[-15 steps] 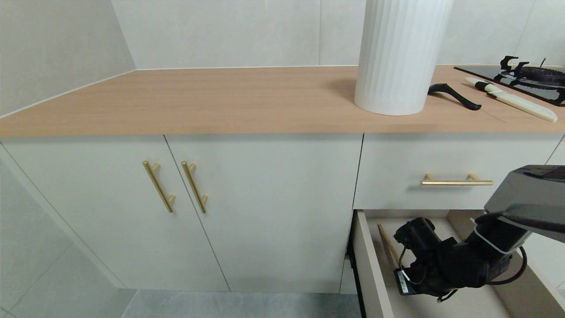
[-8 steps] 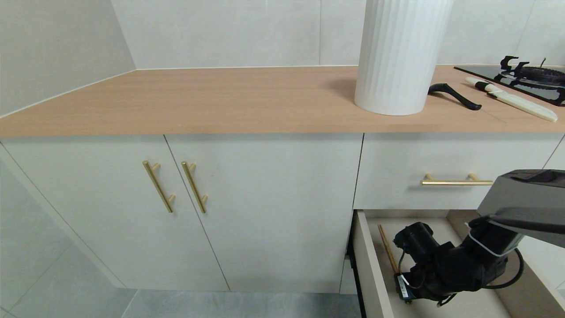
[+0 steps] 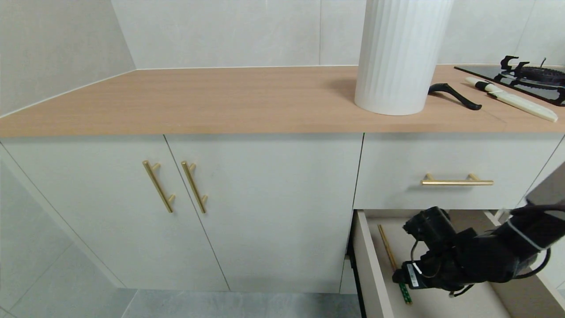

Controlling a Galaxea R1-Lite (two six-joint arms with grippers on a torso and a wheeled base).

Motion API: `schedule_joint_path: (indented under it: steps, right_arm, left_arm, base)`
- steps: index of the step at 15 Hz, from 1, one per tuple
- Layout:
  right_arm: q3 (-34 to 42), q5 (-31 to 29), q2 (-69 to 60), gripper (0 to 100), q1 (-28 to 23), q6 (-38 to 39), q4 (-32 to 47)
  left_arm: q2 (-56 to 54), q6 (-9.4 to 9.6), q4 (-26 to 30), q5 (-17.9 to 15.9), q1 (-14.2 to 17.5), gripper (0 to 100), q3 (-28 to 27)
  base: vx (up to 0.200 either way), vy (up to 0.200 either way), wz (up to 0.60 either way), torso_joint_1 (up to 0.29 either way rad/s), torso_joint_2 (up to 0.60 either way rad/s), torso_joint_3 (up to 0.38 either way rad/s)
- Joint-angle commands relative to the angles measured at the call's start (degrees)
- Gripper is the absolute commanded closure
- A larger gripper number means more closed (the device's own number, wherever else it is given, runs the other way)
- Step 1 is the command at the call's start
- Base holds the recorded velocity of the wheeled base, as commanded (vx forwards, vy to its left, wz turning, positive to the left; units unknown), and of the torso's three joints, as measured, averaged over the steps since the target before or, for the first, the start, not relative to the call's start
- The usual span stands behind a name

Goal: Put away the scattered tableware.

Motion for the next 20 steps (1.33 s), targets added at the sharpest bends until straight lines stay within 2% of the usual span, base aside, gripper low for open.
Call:
schedule_joint_path:
  steps: [1, 3, 5, 7, 8, 10, 20]
  right_arm:
    - [-5.56, 0.10, -18.91, 0, -2.06, -0.42, 18.66]
    - [-10.84, 0.98, -25.76, 0, -4.43, -0.25, 28.24]
    - [-17.43, 2.21, -30.95, 0, -9.97, -0.42, 38.61]
    - [-20.50, 4.14, -33.94, 0, -16.21, -5.08, 44.06]
    - [-20.33, 5.28, -34.90, 0, -18.67, -7.89, 44.06]
    - [-20.24, 6.60, -35.87, 0, -20.08, -8.95, 43.97]
    - [-18.92, 6.87, -38.51, 0, -20.08, -10.00, 43.53]
  left_arm:
    - [0.09, 0.00, 0.02, 0.02, 0.00, 0, 0.00]
    - [0.09, 0.00, 0.02, 0.02, -0.09, 0, 0.00]
    - [0.09, 0.00, 0.02, 0.02, -0.09, 0, 0.00]
    - [0.09, 0.00, 0.02, 0.02, 0.00, 0, 0.00]
    - [0.09, 0.00, 0.02, 0.02, 0.00, 0, 0.00]
    - [0.09, 0.00, 0.02, 0.02, 0.00, 0, 0.00]
    - [0.09, 0.00, 0.02, 0.02, 0.00, 0, 0.00]
  base:
    - [0.000, 0.000, 0.00, 0.000, 0.00, 0.000]
    - [0.000, 0.000, 0.00, 0.000, 0.00, 0.000]
    - [0.000, 0.000, 0.00, 0.000, 0.00, 0.000]
    - [0.000, 0.000, 0.00, 0.000, 0.00, 0.000]
    - [0.000, 0.000, 0.00, 0.000, 0.00, 0.000]
    - [0.000, 0.000, 0.00, 0.000, 0.00, 0.000]
    - [0.000, 0.000, 0.00, 0.002, -0.01, -0.006]
